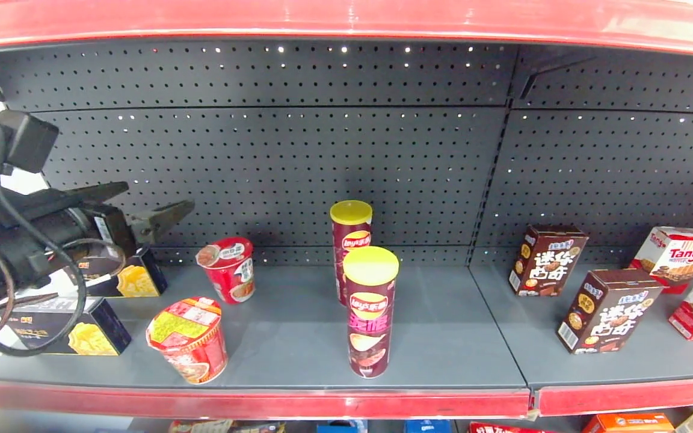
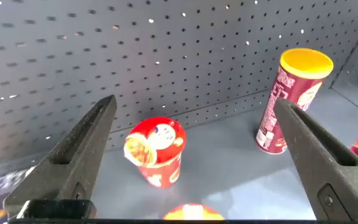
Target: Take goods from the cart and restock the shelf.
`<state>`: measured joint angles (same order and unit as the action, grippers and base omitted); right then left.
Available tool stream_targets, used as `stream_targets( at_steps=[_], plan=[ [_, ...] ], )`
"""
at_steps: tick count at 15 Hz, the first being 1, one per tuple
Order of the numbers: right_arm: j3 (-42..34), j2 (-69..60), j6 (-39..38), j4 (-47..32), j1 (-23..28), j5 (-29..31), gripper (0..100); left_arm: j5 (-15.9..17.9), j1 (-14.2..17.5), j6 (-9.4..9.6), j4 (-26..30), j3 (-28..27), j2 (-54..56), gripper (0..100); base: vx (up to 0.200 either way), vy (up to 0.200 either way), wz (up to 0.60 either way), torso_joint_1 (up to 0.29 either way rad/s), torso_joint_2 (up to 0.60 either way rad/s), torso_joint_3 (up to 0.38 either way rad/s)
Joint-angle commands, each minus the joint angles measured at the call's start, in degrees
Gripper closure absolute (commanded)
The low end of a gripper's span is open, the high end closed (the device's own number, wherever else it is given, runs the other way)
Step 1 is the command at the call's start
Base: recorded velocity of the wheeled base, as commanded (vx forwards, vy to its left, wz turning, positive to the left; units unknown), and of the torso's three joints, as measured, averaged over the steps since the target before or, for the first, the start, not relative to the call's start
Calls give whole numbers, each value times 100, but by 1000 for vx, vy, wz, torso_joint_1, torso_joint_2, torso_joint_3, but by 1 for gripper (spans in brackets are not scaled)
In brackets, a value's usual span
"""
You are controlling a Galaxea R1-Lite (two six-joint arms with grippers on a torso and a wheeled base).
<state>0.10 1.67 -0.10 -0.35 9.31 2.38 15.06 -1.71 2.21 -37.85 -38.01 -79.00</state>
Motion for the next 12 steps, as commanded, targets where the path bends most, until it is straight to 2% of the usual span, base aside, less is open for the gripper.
stream_targets(
  at_steps=[1, 3, 6, 7, 9, 10, 11, 12],
  plan=[
    [-1, 9, 1, 0, 0, 0, 0, -240, 21, -19, 15, 892, 1088, 0, 0, 0, 0, 0, 0, 0],
    [-1, 9, 1, 0, 0, 0, 0, -345, 303, -36, 15, 1604, 1721, 0, 0, 0, 0, 0, 0, 0],
    [-1, 9, 1, 0, 0, 0, 0, -416, 540, -238, 15, 2395, 2635, 0, 0, 0, 0, 0, 0, 0],
    [-1, 9, 1, 0, 0, 0, 0, -635, 707, -282, 15, 2843, 3153, 0, 0, 0, 0, 0, 0, 0],
    [-1, 9, 1, 0, 0, 0, 0, -741, 768, -344, 23, 3406, 3918, 0, 0, 0, 0, 0, 0, 0],
    [-1, 9, 1, 0, 0, 0, 0, -969, 777, -317, 111, 3801, 4595, 0, 0, 0, 0, 0, 0, 0],
    [-1, 9, 1, 0, 0, 0, 0, -1154, 768, -317, 727, 3775, 5113, 0, 0, 0, 0, 0, 0, 0],
    [-1, 9, 1, 0, 0, 0, 0, -1172, 777, -317, 1069, 3775, 5465, 0, 0, 0, 0, 0, 0, 0]
  ],
)
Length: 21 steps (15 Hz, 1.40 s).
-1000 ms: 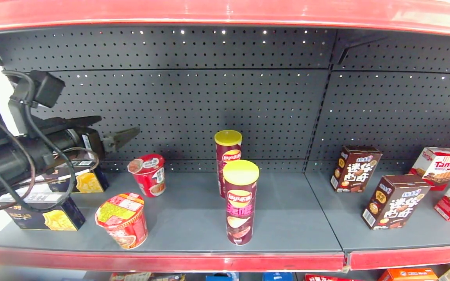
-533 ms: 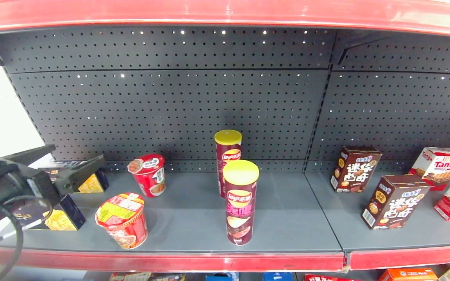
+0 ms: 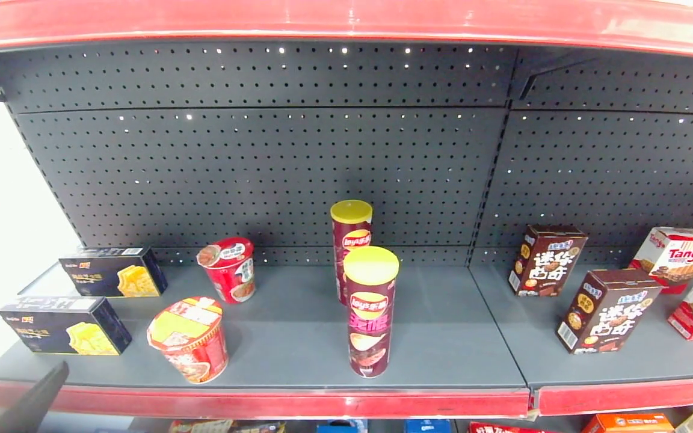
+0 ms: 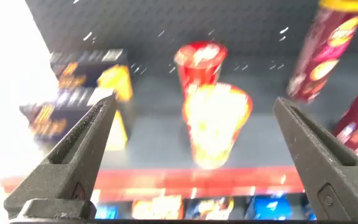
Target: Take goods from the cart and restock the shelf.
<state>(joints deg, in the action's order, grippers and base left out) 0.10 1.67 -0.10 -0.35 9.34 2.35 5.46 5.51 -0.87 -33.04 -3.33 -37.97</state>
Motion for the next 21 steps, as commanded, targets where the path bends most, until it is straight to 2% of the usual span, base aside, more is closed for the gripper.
stream_targets(
  at_steps=[1, 3, 4, 5, 6, 7, 8, 9, 10, 11, 12, 13, 14, 16, 17, 20, 21],
  plan=[
    [-1, 9, 1, 0, -2, 2, 0, -247, 38, 16, 895, 324, 1626, 0, 0, 0, 0, 0, 0, 0],
    [-1, 9, 1, 0, -2, 2, 0, -581, -24, 262, 1563, 333, 2119, 0, 0, 0, 0, 0, 0, 0],
    [-1, 9, 1, 0, -2, 2, 0, -696, -59, 297, 1827, 333, 2312, 0, 0, 0, 0, 0, 0, 0],
    [-1, 9, 1, 0, -2, 2, 0, -819, -235, 359, 2618, 333, 2787, 0, 0, 0, 0, 0, 0, 0],
    [-1, 9, 1, 0, -2, 2, 0, -986, -358, 377, 2996, 333, 3024, 0, 0, 0, 0, 0, 0, 0],
    [-1, 9, 1, 0, -2, 2, 0, -1021, -384, 315, 3049, 333, 3094, 0, 0, 0, 0, 0, 0, 0],
    [-1, 9, 1, 0, -2, 2, 0, -1082, -428, 157, 3128, 333, 3375, 0, 0, 0, 0, 0, 0, 0],
    [-1, 9, 1, 0, -2, 2, 0, -1073, -428, 139, 3163, 333, 3428, 0, 0, 0, 0, 0, 0, 0],
    [-1, 9, 1, 0, -2, 2, 0, -1135, -489, -19, 3312, 324, 3657, 0, 0, 0, 0, 0, 0, 0],
    [-1, 9, 1, 0, -2, 2, 0, -950, -542, -28, 3312, 333, 3771, 0, 0, 0, 0, 0, 0, 0],
    [-1, 9, 1, 0, -2, 2, 0, -625, -551, 34, 3312, 324, 3771, 0, 0, 0, 0, 0, 0, 0],
    [-1, 9, 1, 0, -2, 2, 0, -485, -551, 113, 3321, 324, 3771, 0, 0, 0, 0, 0, 0, 0],
    [-1, 9, 1, 0, -2, 2, 0, -485, -551, 130, 3321, 324, 3771, 0, 0, 0, 0, 0, 0, 0],
    [-1, 9, 1, 0, -2, 2, 0, -625, -551, 87, 3321, 324, 3771, 0, 0, 0, 0, 0, 0, 0],
    [-1, 9, 1, 0, -2, 2, 0, -986, -551, 87, 3321, 324, 3771, 0, 0, 0, 0, 0, 0, 0],
    [-1, 9, 1, 0, -2, 2, 0, -1047, -551, 16, 3312, 324, 3771, 0, 0, 0, 0, 0, 0, 0],
    [-1, 9, 1, 0, -2, 2, 0, -1091, -551, -151, 3312, 324, 3771, 0, 0, 0, 0, 0, 0, 0]
  ],
)
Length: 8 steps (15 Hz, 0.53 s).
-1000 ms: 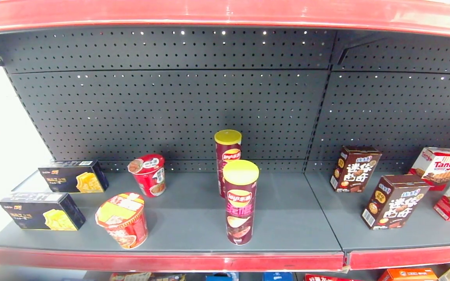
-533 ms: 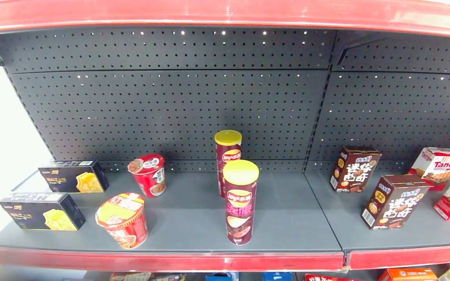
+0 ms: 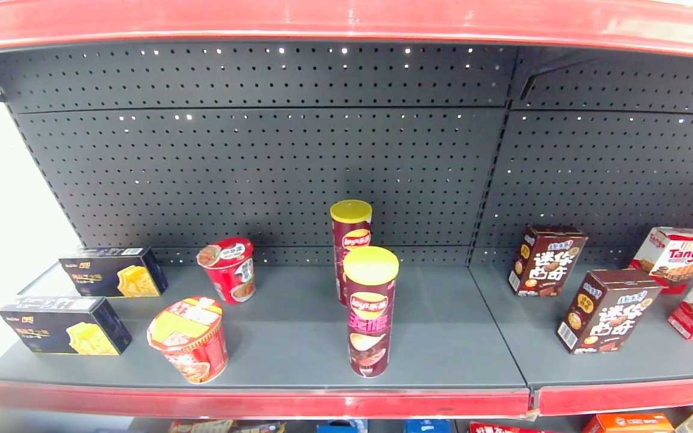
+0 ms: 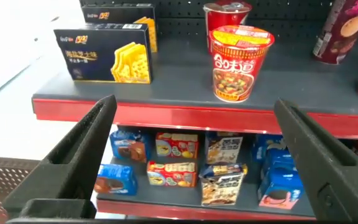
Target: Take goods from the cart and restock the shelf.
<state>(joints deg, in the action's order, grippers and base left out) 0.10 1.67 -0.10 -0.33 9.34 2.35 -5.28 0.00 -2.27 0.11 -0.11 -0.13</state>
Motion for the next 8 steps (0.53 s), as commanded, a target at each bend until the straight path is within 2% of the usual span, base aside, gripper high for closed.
stream_targets(
  at_steps=[1, 8],
  plan=[
    [-1, 9, 1, -2, -2, 2, 0, 18, 0, -46, -2, 2, -13, 0, 0, 0, 0, 0, 0, 0],
    [-1, 9, 27, -2, -2, -42, 0, 53, 0, -37, 7, -7, -13, 0, 0, 0, 0, 0, 0, 0]
  ],
)
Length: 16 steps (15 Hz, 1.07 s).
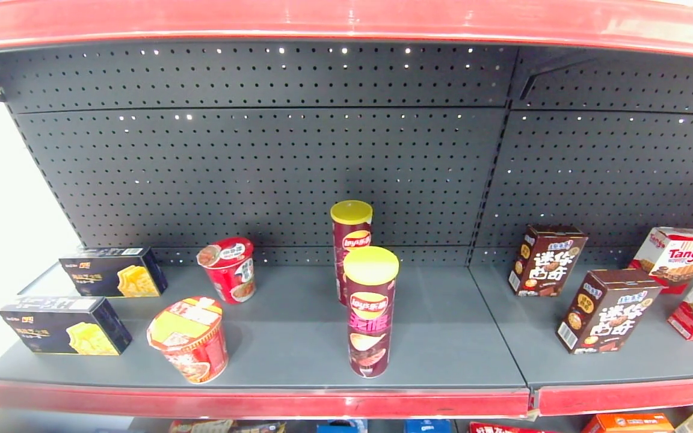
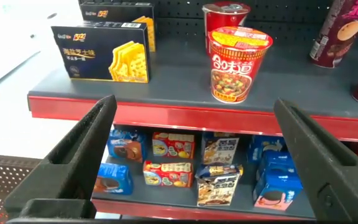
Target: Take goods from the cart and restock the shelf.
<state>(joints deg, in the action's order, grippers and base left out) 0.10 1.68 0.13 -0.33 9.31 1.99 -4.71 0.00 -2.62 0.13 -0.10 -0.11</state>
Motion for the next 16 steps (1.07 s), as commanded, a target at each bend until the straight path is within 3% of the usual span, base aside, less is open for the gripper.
stream_targets(
  at_steps=[1, 7, 8, 9, 16],
  plan=[
    [-1, 8, 4, -2, 0, -5, 0, 14, 0, -2, 4, -8, -15, 0, 0, 0, 0, 0, 0, 0],
    [-1, -1, 391, 42, -35, -691, 0, -48, 0, -10, -5, -8, -15, 0, 0, 0, 0, 0, 0, 0],
    [-1, -10, 391, 50, -211, -726, 0, -48, 0, -19, -5, 1, -15, 0, 0, 0, 0, 0, 0, 0],
    [8, -168, 417, 15, -1160, -673, 0, -39, 0, -10, -5, 1, -15, 0, 0, 0, 0, 0, 0, 0],
    [8, 526, 285, 7, -606, -489, 0, -39, 0, -19, -5, 1, -15, 0, 0, 0, 0, 0, 0, 0]
  ],
)
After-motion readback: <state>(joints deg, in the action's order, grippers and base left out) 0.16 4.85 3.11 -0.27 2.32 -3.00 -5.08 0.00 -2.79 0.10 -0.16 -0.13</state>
